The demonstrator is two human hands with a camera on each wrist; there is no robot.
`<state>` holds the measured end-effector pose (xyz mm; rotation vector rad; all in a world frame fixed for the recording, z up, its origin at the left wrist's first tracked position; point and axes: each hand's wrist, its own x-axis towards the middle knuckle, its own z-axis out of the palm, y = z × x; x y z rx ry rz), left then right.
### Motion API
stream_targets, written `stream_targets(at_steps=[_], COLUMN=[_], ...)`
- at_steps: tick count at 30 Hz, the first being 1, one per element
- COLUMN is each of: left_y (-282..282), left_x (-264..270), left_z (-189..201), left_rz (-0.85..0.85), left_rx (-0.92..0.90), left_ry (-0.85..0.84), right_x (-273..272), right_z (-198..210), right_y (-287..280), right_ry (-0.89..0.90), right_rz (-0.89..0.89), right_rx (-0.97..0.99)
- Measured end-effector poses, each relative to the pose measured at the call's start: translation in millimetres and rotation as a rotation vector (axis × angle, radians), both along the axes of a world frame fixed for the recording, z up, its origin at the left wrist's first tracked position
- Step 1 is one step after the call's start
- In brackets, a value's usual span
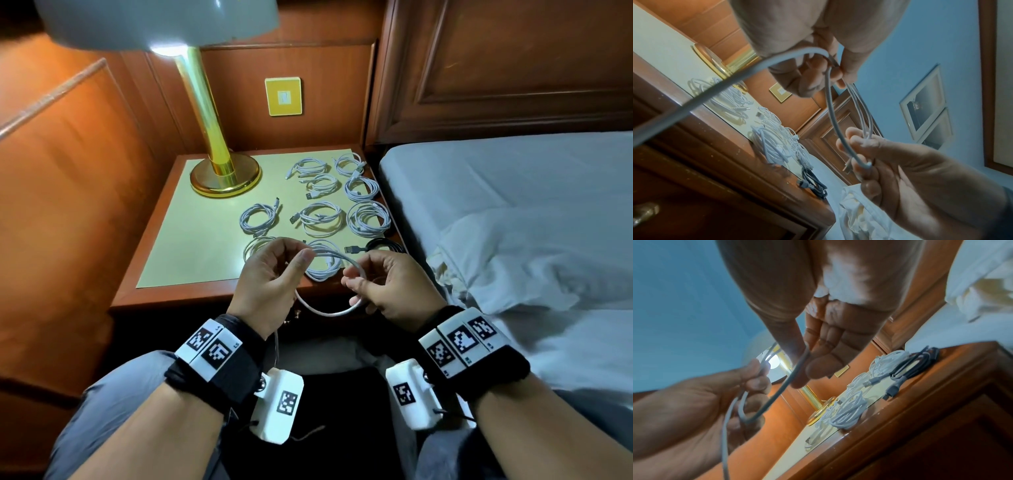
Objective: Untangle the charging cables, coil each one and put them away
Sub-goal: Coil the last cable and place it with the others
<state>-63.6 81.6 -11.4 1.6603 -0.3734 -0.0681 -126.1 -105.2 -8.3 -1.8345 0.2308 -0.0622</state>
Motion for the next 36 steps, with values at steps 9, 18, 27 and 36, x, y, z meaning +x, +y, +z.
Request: stream_targets(at_steps=[9,18,27,36], left_y=[11.5,11.5,3.7,1.9], left_x=[12.6,12.8,11.0,7.8], left_z=[3.1,0.3,-8.4,-5.7], left_rz=[0.081,0.075,-0.046,-0.049], left_rx=[0.017,0.144,0.241,0.180], left_ry=[-0.081,-0.201,-0.492,-0.429], right_x=[-2.1,-6.2,-5.9,-4.2], right_z=[15.6,7.0,3.7,14.9], right_y=[-10.4,-13.4,-11.2,-14.7], right_ry=[0.116,0.013,0.139,0.203], right_rz=[0.108,0.053,0.206,0.301], right_rx=[0.474,-0.159,-0.256,0.509])
